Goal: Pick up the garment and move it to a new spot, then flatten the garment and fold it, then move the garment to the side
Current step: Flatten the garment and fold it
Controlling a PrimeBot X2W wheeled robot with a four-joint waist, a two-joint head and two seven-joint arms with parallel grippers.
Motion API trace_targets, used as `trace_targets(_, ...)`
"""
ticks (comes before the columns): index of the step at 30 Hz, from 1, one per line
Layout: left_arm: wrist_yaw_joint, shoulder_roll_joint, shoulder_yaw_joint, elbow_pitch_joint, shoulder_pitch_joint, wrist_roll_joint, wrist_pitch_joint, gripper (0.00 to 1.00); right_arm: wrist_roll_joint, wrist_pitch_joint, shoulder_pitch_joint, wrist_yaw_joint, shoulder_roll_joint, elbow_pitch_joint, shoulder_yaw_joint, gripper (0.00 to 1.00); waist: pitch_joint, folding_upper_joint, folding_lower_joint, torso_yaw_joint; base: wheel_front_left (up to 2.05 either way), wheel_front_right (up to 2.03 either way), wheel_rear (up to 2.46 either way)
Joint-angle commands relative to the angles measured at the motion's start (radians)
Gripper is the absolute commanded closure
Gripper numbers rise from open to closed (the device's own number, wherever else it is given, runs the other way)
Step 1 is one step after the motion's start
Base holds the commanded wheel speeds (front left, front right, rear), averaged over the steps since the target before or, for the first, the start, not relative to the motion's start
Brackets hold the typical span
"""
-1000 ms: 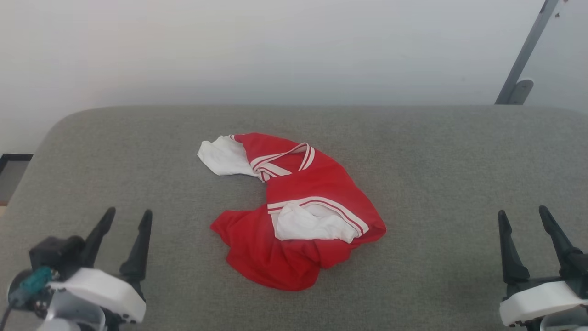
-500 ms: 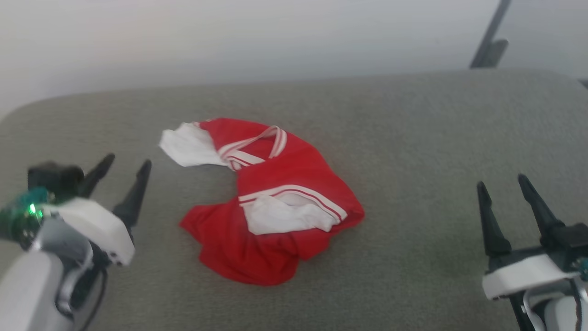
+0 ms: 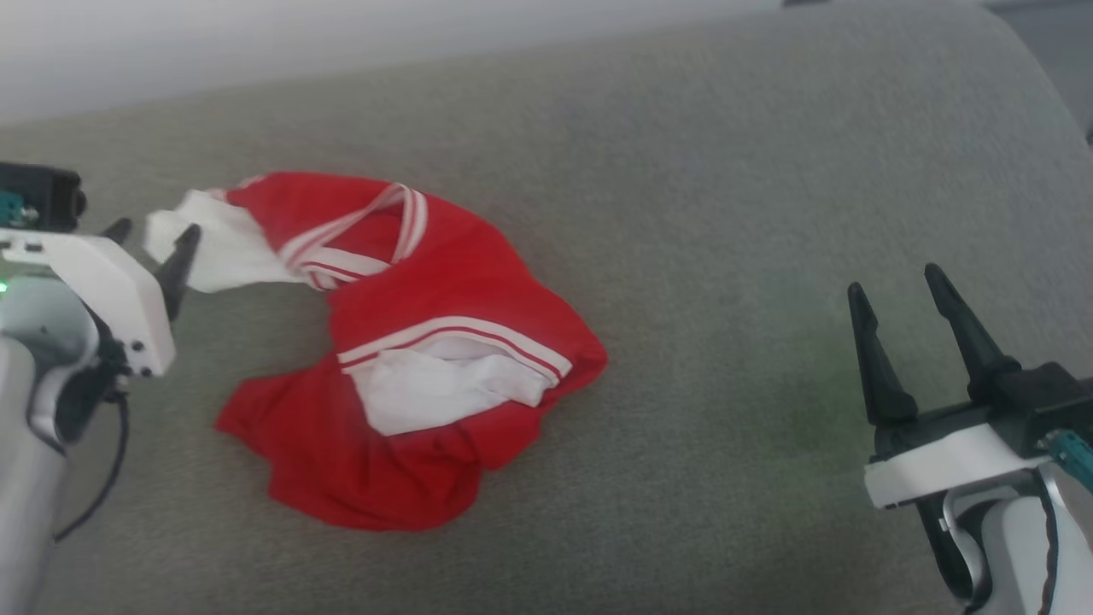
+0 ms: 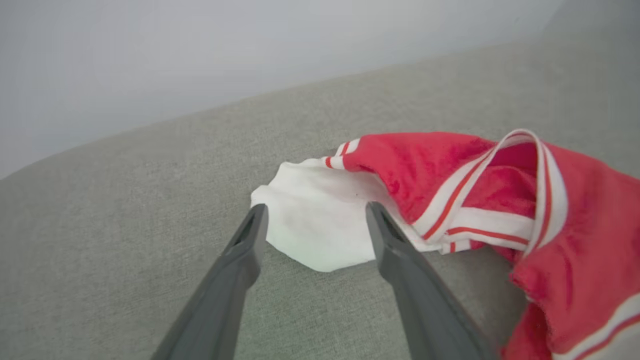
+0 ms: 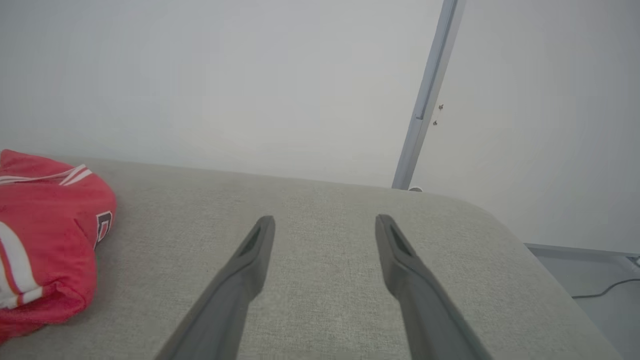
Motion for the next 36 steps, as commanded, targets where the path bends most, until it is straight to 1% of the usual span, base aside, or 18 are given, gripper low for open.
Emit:
trace_targets(1,0.008,0.006,-0.007,0.042,-0.033,0.006,0.032,0.00,0.008,-0.007,-0.021,0.000,0.003,0.001,0.005,0.00,0.046,-0.0001,0.0000,-0.037,0.00,0.00,0.00)
trace_targets(2,0.009,0.006,-0.011,0.065,-0.055,0.006,0.050,0.00,0.009,-0.008,-0.026,0.000,0.005,0.003,0.007,0.00,0.055,-0.0001,0.0000,-0.042,0.00,0.00,0.00)
trace_targets(7,0.053,0.009,-0.030,0.197,-0.135,0.023,0.148,0.00,0.016,-0.010,-0.049,0.000,0.007,0.016,0.018,0.00,0.093,-0.0001,0.0000,-0.063,0.00,0.00,0.00)
trace_targets(9,0.063,0.008,-0.038,0.236,-0.169,0.031,0.173,0.00,0.019,-0.011,-0.059,0.000,0.006,0.021,0.020,0.00,0.103,-0.0001,0.0000,-0.068,0.00,0.00,0.00)
trace_targets(12,0.090,0.005,-0.052,0.302,-0.196,0.044,0.214,0.00,0.022,-0.010,-0.068,0.000,0.005,0.027,0.023,0.00,0.115,-0.0001,0.0000,-0.073,0.00,0.00,0.00)
trace_targets(14,0.102,-0.007,-0.054,0.343,-0.208,0.033,0.241,0.00,0.022,-0.010,-0.078,0.000,0.004,0.028,0.026,0.00,0.119,-0.0001,0.0000,-0.075,0.00,0.00,0.00)
trace_targets(16,0.094,-0.021,-0.061,0.376,-0.214,0.025,0.270,0.00,0.023,-0.010,-0.082,0.000,0.003,0.027,0.026,0.00,0.123,-0.0001,0.0000,-0.076,0.00,0.00,0.00)
trace_targets(17,0.091,-0.031,-0.059,0.389,-0.219,0.017,0.276,0.51,0.023,-0.010,-0.082,0.000,0.003,0.027,0.026,0.00,0.125,-0.0001,0.0000,-0.076,0.00,0.00,0.00)
trace_targets(18,0.091,-0.031,-0.059,0.389,-0.219,0.017,0.276,0.51,0.023,-0.010,-0.082,0.000,0.003,0.027,0.026,0.00,0.125,-0.0001,0.0000,-0.076,0.00,0.00,0.00)
trace_targets(19,0.087,-0.036,-0.063,0.398,-0.226,0.018,0.279,0.73,0.024,-0.010,-0.084,0.000,0.002,0.028,0.026,0.00,0.127,-0.0001,0.0000,-0.076,0.00,0.00,0.00)
trace_targets(20,0.084,-0.039,-0.065,0.406,-0.232,0.019,0.277,1.00,0.023,-0.010,-0.088,0.000,0.002,0.028,0.026,0.00,0.128,-0.0001,0.0000,-0.076,0.00,0.00,0.00)
trace_targets(27,0.061,-0.046,-0.074,0.427,-0.283,0.021,0.250,1.00,0.021,-0.010,-0.085,0.000,0.000,0.032,0.012,0.00,0.116,-0.0001,0.0000,-0.056,0.00,0.00,0.00)
trace_targets(31,0.058,-0.040,-0.091,0.386,-0.292,0.040,0.234,1.00,0.014,-0.010,-0.066,0.000,-0.004,0.028,0.000,0.00,0.089,-0.0001,0.0000,-0.029,0.00,0.00,0.00)
trace_targets(34,0.056,-0.046,-0.101,0.336,-0.265,0.037,0.237,1.00,0.010,-0.010,-0.049,0.000,-0.007,0.026,-0.010,0.00,0.062,-0.0001,0.0000,0.001,0.00,0.00,0.00)
trace_targets(36,0.063,-0.041,-0.106,0.291,-0.237,0.037,0.247,1.00,0.007,-0.010,-0.038,0.000,-0.009,0.025,-0.014,0.00,0.043,-0.0001,0.0000,0.022,0.00,0.00,0.00)
